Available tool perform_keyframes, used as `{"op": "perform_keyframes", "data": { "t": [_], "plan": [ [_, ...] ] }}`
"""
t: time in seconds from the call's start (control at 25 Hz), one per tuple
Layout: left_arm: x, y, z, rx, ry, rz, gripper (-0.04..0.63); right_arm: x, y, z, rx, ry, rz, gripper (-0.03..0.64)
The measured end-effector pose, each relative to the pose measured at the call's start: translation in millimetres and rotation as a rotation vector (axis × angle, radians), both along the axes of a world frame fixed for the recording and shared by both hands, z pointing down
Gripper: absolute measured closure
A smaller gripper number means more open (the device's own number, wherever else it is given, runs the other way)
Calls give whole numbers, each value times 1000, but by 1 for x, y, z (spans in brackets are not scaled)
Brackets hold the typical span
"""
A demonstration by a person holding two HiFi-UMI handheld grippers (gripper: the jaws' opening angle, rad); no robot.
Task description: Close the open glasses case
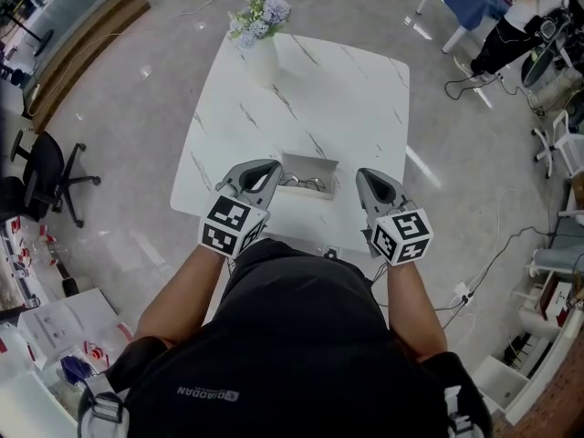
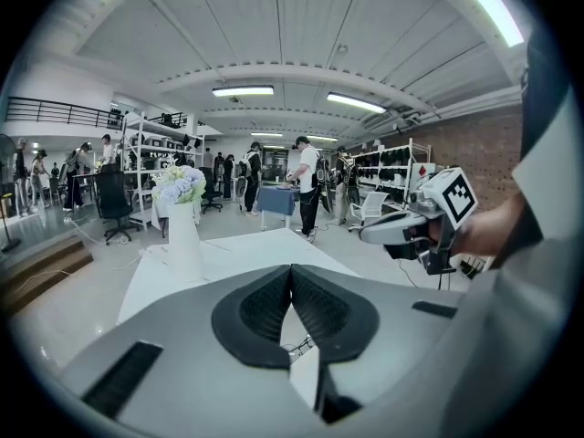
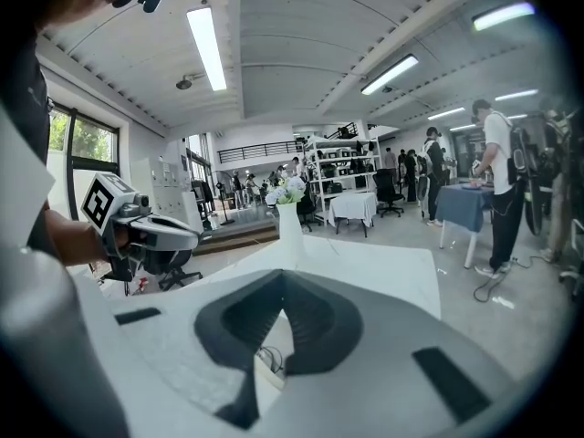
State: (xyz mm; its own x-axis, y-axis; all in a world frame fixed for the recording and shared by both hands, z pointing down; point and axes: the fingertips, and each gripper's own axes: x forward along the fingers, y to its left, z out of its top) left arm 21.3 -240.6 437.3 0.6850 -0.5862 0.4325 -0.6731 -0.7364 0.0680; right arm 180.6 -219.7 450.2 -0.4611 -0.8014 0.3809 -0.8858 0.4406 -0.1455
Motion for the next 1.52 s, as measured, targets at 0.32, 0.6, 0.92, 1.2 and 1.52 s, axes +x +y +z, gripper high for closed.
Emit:
{"op": "perform_keyframes", "data": {
  "t": [0.32, 0.6, 0.92, 1.2, 1.52],
  "plan": [
    [-4, -1, 6, 6, -25, 12, 577, -10, -2, 2, -1, 37, -23, 615],
    [-5, -1, 5, 24, -35, 31, 562, -13, -3, 3, -5, 54, -33, 601],
    [-11, -2, 14, 10, -53, 31, 538, -20, -4, 7, -13, 72, -66, 576],
    [-8, 0, 20, 5, -46, 55, 512, -22, -8, 15, -27, 116, -79, 559],
    [-11, 1, 24, 15, -80, 57, 511, -16, -12, 16, -29, 125, -60, 560]
  ]
}}
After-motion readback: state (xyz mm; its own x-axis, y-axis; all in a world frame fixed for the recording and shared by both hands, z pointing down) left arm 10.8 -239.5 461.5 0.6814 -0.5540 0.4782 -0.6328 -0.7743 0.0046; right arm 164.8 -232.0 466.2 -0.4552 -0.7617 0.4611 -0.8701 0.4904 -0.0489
